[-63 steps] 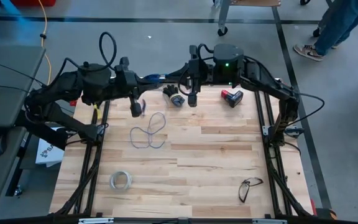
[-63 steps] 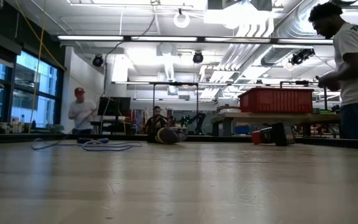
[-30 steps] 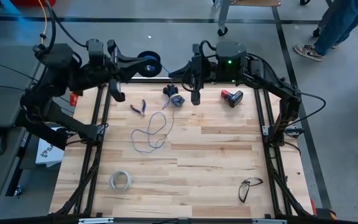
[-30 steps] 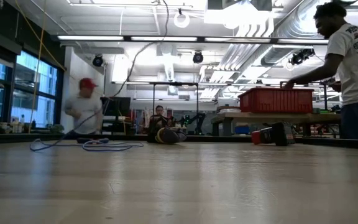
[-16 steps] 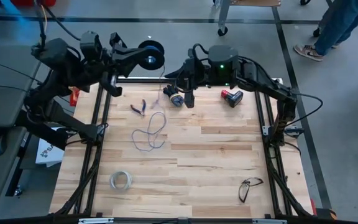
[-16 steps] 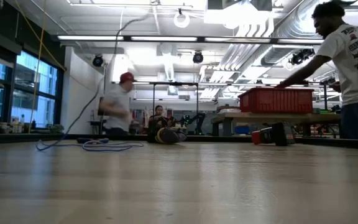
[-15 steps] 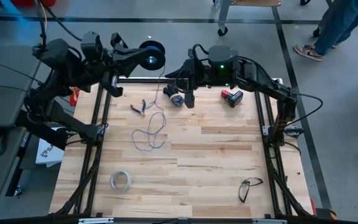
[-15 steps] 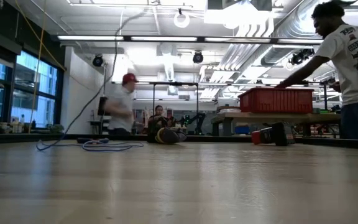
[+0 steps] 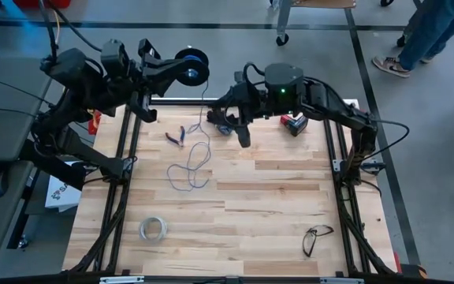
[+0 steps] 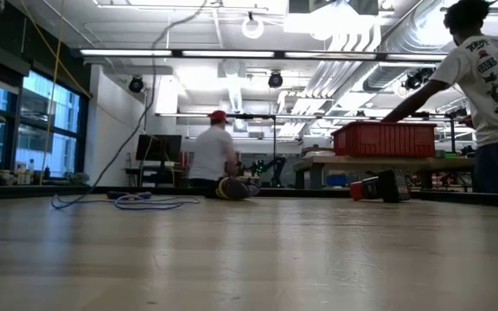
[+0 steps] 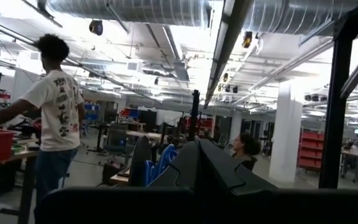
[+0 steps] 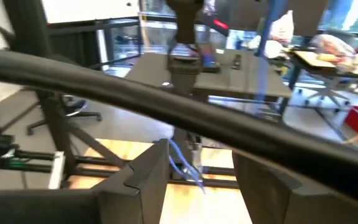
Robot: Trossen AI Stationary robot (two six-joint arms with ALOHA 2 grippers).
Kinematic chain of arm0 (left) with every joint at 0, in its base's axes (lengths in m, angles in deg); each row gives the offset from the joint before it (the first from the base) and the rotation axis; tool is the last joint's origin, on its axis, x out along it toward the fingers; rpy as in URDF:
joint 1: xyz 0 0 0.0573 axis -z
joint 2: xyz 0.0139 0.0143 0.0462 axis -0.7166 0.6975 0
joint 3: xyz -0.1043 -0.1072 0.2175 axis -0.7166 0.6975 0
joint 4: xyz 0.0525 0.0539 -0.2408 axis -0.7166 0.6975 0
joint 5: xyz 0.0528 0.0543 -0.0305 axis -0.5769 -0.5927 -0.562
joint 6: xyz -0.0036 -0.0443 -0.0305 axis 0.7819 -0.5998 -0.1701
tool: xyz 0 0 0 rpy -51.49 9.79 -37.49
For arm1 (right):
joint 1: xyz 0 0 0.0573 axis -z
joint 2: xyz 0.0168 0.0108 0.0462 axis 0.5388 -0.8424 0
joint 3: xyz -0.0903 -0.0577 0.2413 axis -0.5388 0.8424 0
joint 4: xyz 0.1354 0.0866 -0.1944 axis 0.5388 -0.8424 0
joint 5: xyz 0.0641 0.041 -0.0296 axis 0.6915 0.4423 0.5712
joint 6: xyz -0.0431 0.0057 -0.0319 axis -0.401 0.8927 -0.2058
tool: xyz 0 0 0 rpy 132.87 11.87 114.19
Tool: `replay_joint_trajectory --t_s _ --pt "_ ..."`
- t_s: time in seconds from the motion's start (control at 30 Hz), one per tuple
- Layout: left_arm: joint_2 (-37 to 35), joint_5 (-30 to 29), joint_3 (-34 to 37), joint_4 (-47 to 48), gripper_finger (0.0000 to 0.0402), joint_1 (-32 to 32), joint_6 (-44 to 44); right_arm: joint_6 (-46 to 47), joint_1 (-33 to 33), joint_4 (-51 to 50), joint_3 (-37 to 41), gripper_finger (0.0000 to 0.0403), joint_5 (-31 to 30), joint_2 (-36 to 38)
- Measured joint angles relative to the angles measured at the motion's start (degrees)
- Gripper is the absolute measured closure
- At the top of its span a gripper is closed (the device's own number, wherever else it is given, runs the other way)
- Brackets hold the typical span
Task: Coil cords
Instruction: Coil the blue wire onto the black spool
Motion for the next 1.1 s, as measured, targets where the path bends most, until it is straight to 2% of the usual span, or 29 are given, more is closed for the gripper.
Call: replay_joint_trajectory --t_s 0.1,0.27,0.43,0.7,1.1 --pt "-0.02 0.01 0.0 -0.03 0.0401 -0.01 -0.81 -0.26 -0.56 0.61 0.0 0.0231 -0.2 -0.1" --pt "-0.02 0.56 0.0 -0.05 0.0401 0.02 -1.85 -1.97 -0.54 2.06 -0.09 0.0231 -5.11 -0.92" --pt "-0.02 0.65 0.0 -0.07 0.0401 0.01 -1.9 0.88 -0.38 3.25 -0.09 0.0231 -1.93 -1.43" --pt "-0.02 0.65 0.02 -0.07 0.0401 0.02 -0.94 3.36 -0.43 5.38 -0.07 0.0233 -1.78 -2.91" --pt "-0.33 1.06 0.02 -1.45 0.0401 0.02 -0.42 3.4 -0.43 3.18 -0.07 0.0315 -2.28 -2.88"
